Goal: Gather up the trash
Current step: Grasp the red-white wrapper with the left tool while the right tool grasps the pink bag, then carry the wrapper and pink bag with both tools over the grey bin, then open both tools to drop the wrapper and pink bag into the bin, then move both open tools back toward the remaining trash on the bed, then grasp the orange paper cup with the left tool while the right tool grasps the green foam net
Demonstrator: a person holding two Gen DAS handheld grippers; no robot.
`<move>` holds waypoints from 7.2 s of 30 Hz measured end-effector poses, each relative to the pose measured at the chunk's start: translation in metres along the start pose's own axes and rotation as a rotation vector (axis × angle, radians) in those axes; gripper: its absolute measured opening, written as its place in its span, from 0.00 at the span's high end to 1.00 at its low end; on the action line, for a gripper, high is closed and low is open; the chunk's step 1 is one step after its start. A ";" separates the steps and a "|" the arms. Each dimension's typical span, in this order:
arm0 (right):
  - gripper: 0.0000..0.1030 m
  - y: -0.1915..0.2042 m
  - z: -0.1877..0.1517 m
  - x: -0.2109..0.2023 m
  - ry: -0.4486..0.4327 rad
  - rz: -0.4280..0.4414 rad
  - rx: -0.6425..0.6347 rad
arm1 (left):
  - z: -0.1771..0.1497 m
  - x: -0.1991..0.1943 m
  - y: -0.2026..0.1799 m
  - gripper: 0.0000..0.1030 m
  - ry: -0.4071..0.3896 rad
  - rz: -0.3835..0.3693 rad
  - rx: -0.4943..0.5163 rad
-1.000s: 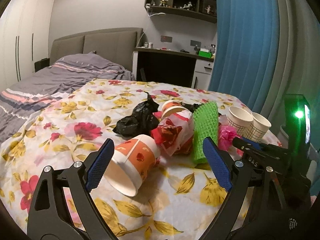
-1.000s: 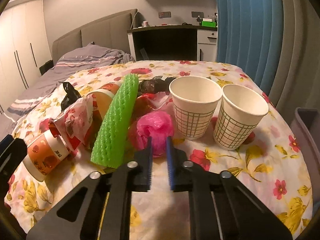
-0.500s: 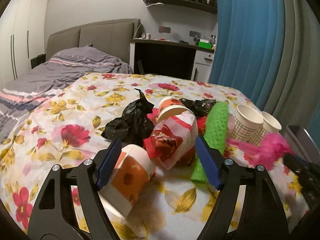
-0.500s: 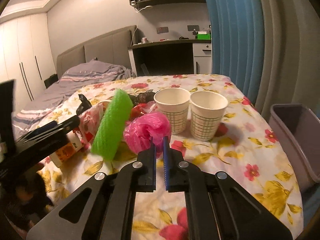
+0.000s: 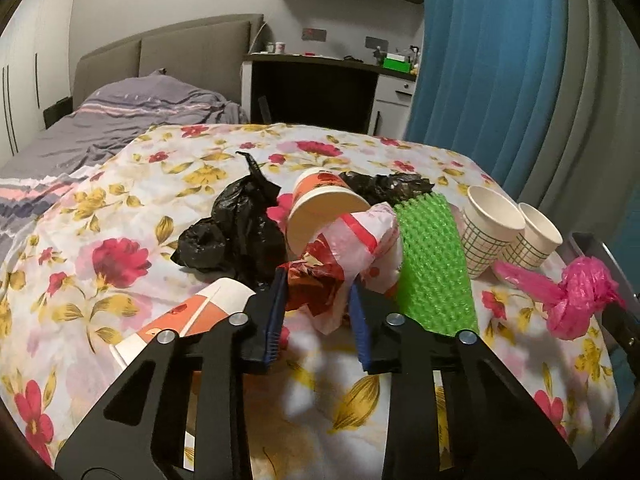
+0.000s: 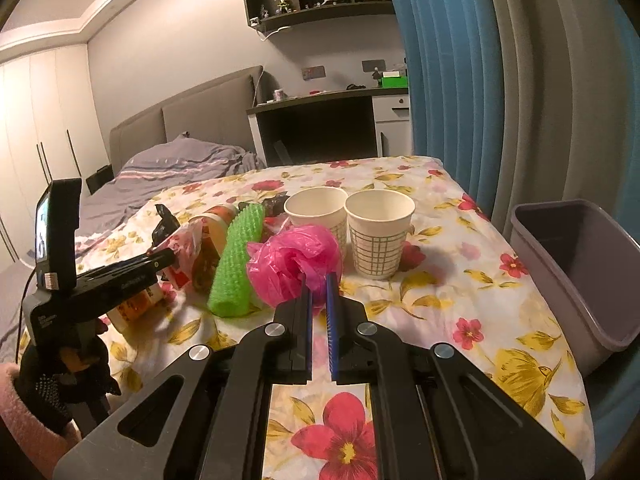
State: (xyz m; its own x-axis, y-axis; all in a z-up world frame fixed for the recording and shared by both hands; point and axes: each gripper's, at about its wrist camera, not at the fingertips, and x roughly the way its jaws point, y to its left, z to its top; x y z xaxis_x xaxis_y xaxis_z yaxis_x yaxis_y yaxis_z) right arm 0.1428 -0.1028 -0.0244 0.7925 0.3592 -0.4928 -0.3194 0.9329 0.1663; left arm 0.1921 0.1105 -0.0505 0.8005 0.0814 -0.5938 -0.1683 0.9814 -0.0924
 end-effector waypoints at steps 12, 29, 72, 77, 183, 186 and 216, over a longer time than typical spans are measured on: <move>0.93 -0.013 0.002 -0.025 -0.049 -0.017 0.016 | 0.004 -0.061 -0.017 0.81 -0.124 -0.062 0.019; 0.93 -0.058 0.007 -0.089 -0.172 -0.119 0.066 | 0.015 -0.108 -0.103 0.81 -0.201 -0.228 0.120; 0.93 -0.230 0.010 -0.076 -0.163 -0.536 0.219 | -0.009 0.005 -0.364 0.81 -0.068 -0.515 0.359; 0.93 -0.233 0.012 -0.071 -0.152 -0.534 0.217 | -0.015 0.011 -0.368 0.80 -0.042 -0.525 0.365; 0.36 0.065 0.007 0.084 0.112 -0.013 -0.095 | -0.034 -0.055 0.068 0.98 -0.024 -0.030 -0.163; 0.39 0.065 0.008 0.097 0.140 -0.011 -0.085 | -0.032 -0.056 0.071 0.98 -0.028 -0.024 -0.162; 0.86 0.049 0.005 0.004 0.041 0.063 -0.118 | -0.029 -0.090 0.022 0.98 -0.083 -0.059 -0.073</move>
State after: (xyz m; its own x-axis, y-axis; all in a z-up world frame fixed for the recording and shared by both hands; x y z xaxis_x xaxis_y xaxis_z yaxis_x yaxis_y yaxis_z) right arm 0.1332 -0.0559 -0.0136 0.7479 0.4135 -0.5193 -0.4286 0.8982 0.0978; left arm 0.0995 0.1195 -0.0219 0.8548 0.0407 -0.5174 -0.1582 0.9699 -0.1850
